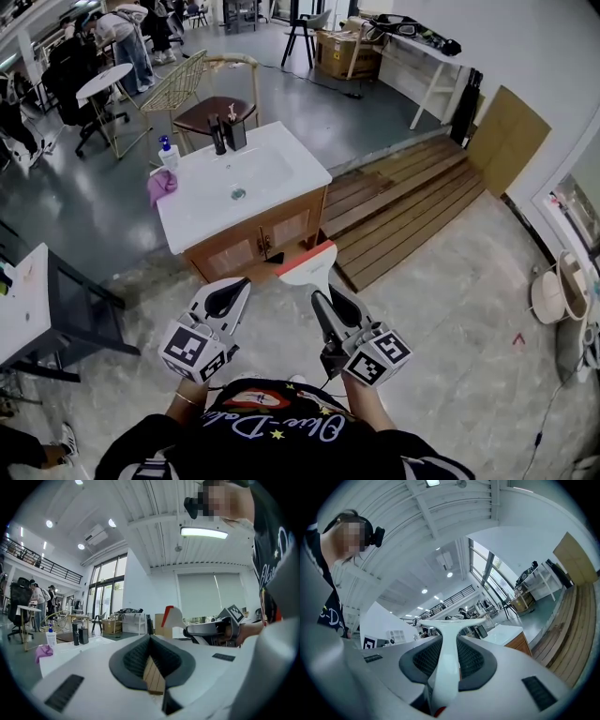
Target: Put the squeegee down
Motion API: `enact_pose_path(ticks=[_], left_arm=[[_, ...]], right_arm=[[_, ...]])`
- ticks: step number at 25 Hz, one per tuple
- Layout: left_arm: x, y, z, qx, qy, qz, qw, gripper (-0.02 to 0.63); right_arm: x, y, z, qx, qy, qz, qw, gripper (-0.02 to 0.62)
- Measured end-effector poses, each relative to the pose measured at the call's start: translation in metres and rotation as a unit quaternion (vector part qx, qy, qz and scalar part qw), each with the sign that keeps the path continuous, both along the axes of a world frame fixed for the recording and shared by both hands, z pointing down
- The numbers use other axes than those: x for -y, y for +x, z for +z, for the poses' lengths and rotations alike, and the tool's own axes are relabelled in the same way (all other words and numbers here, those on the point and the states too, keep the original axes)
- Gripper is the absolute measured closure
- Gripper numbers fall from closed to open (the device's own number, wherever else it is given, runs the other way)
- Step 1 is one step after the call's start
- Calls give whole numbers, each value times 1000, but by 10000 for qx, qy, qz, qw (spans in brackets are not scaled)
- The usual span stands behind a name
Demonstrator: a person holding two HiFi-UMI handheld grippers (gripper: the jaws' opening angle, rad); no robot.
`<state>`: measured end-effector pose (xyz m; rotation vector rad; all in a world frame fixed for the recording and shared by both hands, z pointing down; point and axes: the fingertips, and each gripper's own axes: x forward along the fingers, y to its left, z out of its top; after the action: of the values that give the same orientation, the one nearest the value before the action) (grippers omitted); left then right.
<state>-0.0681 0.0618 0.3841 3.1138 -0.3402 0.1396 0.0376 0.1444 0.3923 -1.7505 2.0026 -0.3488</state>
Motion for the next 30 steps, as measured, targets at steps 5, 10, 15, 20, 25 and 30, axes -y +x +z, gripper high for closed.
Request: enact_pose_path(ticks=[5, 10, 15, 20, 25, 30], left_arm=[[2, 0, 1, -13, -26, -30, 10000, 601], [4, 3, 2, -44, -6, -39, 10000, 601], [2, 2, 5, -15, -26, -80, 10000, 600], [2, -4, 6, 54, -44, -156, 9999, 600], [1, -10, 8, 87, -42, -228, 9997, 600], [4, -15, 13, 154, -96, -314, 9993, 601]], right_arm=[[2, 0, 1, -27, -15, -48, 10000, 488], [5, 2, 0, -75, -5, -83, 9999, 486], [6, 9, 3, -107, -41, -122, 9999, 486], [6, 11, -2, -177, -39, -137, 9997, 486], [7, 10, 2, -109, -87, -169, 9998, 488], [8, 8, 2, -80, -84, -221, 9997, 486]])
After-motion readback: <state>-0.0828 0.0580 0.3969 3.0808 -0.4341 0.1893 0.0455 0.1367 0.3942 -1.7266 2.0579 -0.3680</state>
